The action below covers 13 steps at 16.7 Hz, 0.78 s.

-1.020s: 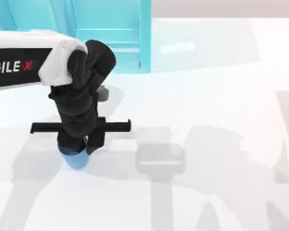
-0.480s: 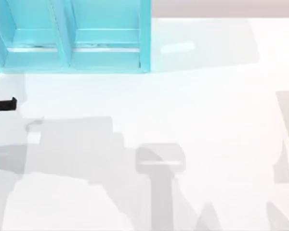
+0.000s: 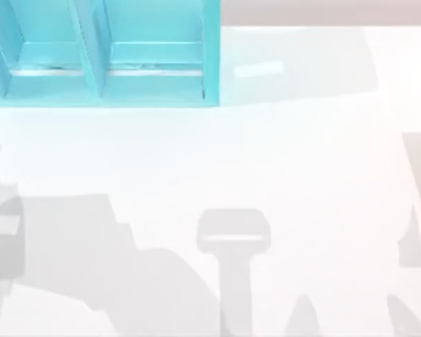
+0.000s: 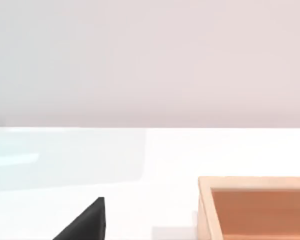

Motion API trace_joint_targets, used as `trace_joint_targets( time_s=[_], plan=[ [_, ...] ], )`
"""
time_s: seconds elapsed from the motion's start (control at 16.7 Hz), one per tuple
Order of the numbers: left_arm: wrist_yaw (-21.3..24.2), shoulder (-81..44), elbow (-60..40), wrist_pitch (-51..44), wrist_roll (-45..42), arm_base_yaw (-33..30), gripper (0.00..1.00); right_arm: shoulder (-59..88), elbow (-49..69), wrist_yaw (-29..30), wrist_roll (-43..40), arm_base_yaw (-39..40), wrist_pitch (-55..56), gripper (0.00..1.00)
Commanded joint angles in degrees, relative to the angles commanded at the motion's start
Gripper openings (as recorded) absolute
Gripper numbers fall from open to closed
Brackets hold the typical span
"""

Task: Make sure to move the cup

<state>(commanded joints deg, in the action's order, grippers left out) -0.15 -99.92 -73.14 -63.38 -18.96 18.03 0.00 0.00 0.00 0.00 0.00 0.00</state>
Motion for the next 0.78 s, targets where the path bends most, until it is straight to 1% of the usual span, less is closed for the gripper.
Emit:
trace_joint_targets(
  time_s=[0.48, 0.78],
  plan=[
    [-0.06, -0.26, 0.66, 0.95, -0.75, 0.12, 0.00, 0.00, 0.00, 0.00, 0.00, 0.00, 0.00, 1.00],
    [-0.09, -3.53, 6.46, 10.49, -1.75, 1.38, 0.00, 0.00, 0.00, 0.00, 0.00, 0.00, 0.00, 1.00]
  ],
)
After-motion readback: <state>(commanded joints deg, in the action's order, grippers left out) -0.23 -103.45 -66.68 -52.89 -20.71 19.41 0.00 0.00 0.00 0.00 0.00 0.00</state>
